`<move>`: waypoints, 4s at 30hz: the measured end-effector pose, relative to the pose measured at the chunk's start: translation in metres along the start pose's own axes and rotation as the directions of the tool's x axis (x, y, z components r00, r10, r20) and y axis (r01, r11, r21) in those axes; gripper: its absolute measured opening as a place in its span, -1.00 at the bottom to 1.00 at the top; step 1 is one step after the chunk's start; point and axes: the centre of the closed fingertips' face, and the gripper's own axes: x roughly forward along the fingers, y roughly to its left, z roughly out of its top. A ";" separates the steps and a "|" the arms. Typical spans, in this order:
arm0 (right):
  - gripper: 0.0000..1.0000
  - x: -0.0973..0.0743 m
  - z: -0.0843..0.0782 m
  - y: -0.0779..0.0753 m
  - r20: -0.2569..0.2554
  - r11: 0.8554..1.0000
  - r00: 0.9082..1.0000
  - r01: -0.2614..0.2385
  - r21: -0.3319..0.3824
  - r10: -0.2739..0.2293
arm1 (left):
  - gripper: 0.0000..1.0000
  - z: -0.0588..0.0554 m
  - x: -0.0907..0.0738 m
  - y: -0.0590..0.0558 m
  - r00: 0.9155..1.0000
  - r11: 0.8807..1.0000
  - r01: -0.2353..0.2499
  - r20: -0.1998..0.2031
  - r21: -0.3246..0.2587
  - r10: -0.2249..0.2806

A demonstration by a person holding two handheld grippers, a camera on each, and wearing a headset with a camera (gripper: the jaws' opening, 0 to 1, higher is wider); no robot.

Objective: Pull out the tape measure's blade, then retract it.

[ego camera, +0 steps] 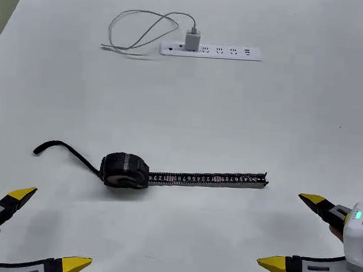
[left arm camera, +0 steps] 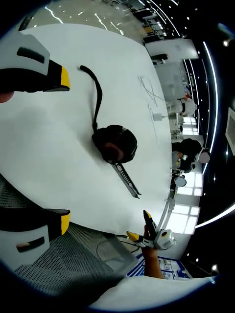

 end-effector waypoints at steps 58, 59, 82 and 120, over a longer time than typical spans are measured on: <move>0.86 0.002 -0.008 -0.001 -0.043 1.000 0.999 -0.002 -0.012 0.001 | 0.91 0.015 0.024 -0.016 1.000 0.997 -0.001 0.010 -0.073 0.002; 0.86 0.002 -0.008 -0.001 -0.043 1.000 0.999 -0.002 -0.013 0.002 | 0.91 0.014 0.024 -0.016 1.000 0.997 0.002 0.011 -0.073 -0.001; 0.85 0.005 -0.004 -0.009 -0.036 1.000 0.999 -0.007 -0.015 0.007 | 0.88 0.039 0.052 -0.018 0.999 0.991 -0.026 0.026 -0.128 0.030; 0.69 0.009 0.001 -0.019 -0.018 1.000 1.000 -0.013 0.018 0.014 | 0.86 0.062 0.099 -0.022 0.986 0.952 -0.134 0.057 -0.274 0.155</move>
